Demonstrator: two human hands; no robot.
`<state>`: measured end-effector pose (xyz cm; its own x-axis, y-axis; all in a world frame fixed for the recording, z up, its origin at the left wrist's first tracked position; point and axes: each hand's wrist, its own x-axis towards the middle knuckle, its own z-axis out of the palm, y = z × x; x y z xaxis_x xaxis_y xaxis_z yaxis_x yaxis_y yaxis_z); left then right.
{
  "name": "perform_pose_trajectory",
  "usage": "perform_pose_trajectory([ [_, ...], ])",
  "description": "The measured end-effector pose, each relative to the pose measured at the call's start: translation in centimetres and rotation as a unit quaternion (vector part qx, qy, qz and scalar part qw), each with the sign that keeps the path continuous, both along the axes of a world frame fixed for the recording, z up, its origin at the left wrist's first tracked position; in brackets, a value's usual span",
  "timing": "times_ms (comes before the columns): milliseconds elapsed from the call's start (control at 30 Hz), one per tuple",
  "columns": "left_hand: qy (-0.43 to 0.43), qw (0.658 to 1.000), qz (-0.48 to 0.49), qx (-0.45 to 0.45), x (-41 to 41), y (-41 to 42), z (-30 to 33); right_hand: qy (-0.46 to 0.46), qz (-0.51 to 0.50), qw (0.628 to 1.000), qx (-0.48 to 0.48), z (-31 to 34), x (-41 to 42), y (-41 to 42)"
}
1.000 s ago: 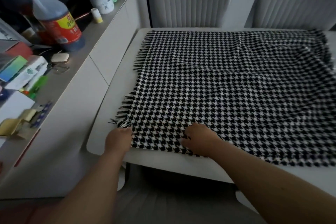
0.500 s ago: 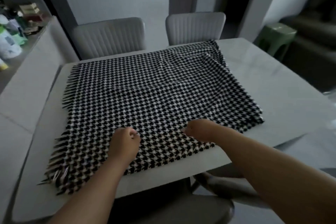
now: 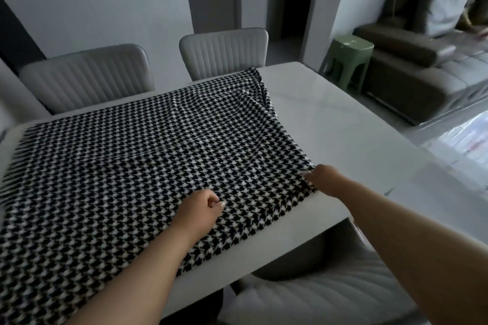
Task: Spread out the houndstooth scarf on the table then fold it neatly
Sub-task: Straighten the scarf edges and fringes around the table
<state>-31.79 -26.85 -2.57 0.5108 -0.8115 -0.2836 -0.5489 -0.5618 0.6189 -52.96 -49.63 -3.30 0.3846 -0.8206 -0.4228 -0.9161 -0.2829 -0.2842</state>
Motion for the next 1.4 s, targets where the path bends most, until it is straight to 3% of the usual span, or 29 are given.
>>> perform_pose_trajectory([
  [133,0.02,1.0,-0.008,0.023,-4.1,-5.6,-0.6,-0.03,-0.081,0.996,0.037,-2.6,-2.1,-5.0],
  [300,0.114,0.99,0.086,0.003,-7.6,-10.7,-1.2,-0.094,-0.132,0.98,0.117,-4.3,-0.6,-7.2],
  [400,0.109,0.986,0.124,-0.013,-8.6,-11.3,-2.1,-0.161,-0.082,0.977,0.111,-4.9,1.6,-6.6],
  [467,0.118,0.981,0.147,-0.046,-8.8,-11.2,-2.8,-0.243,0.015,0.963,0.112,-4.5,3.0,-5.0],
  [567,0.138,0.974,0.171,-0.06,-8.9,-11.0,-3.9,-0.272,0.154,0.945,0.096,-4.2,3.9,-3.1],
  [733,0.162,0.976,0.138,-0.042,-9.1,-10.4,-5.6,-0.205,0.262,0.943,-0.02,-6.0,3.1,-4.1],
  [933,0.149,0.984,0.07,-0.062,-9.0,-9.8,-6.5,-0.068,0.402,0.905,-0.119,-5.8,4.1,-4.9],
  [1100,0.1,0.991,0.058,-0.067,-9.0,-9.7,-7.3,0.146,0.163,0.963,-0.156,-3.2,0.5,-8.5],
  [1133,0.069,0.994,0.048,-0.073,-9.0,-9.8,-7.5,0.143,0.143,0.962,-0.185,-2.9,0.1,-8.8],
  [1200,0.024,0.996,0.03,-0.086,-9.0,-10.0,-7.8,0.03,0.184,0.953,-0.237,-2.8,0.7,-8.3],
  [1267,-0.003,0.996,0.018,-0.086,-8.9,-10.1,-8.2,-0.071,0.267,0.949,-0.152,-3.2,1.9,-6.9],
  [1333,-0.025,0.996,0.01,-0.082,-8.9,-10.2,-8.6,0.003,0.333,0.941,-0.062,-4.5,2.2,-6.3],
  [1400,-0.033,0.997,-0.001,-0.072,-8.9,-10.0,-9.2,0.112,0.235,0.964,-0.056,-4.9,0.7,-7.3],
])
